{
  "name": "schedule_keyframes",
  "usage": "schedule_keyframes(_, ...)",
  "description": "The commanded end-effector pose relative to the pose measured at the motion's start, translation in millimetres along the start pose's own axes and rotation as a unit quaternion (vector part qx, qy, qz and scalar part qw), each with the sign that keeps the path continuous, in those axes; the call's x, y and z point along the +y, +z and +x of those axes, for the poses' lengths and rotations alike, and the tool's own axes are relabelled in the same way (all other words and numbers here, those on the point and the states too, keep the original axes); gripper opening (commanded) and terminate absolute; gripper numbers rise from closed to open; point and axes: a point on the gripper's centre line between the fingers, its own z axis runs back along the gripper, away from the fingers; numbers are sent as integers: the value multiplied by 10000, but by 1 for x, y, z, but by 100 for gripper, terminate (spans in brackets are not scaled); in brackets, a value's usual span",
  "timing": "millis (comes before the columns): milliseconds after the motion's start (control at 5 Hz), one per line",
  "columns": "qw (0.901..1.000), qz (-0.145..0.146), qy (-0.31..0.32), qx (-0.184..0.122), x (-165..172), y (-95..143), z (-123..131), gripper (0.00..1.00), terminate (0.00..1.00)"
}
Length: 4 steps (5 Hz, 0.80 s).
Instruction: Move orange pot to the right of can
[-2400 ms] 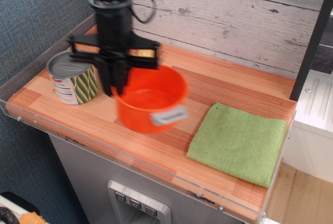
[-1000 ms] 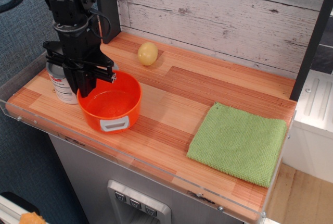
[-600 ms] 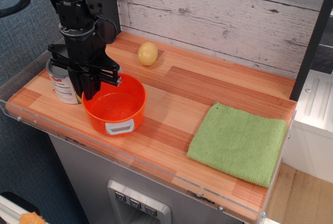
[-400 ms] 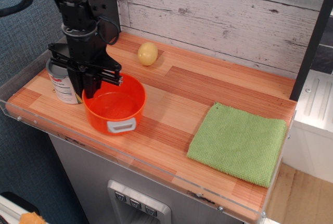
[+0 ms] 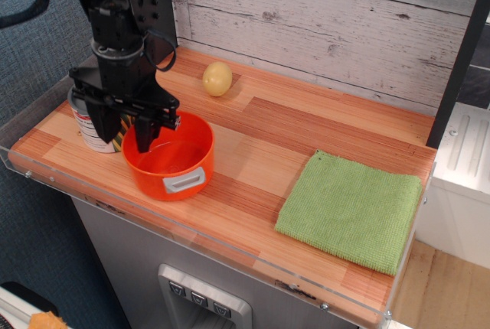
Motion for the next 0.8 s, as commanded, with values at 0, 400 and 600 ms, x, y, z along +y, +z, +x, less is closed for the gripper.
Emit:
schedule_keyframes(0, 9988, 132, 63, -462, -4, 45, 14, 100, 0)
schedule_keyframes(400, 9984, -51, 386, -410, -18, 86, 25, 100, 0)
schedule_keyframes(600, 9977, -141, 465, -470, -14, 98, 31, 100, 0)
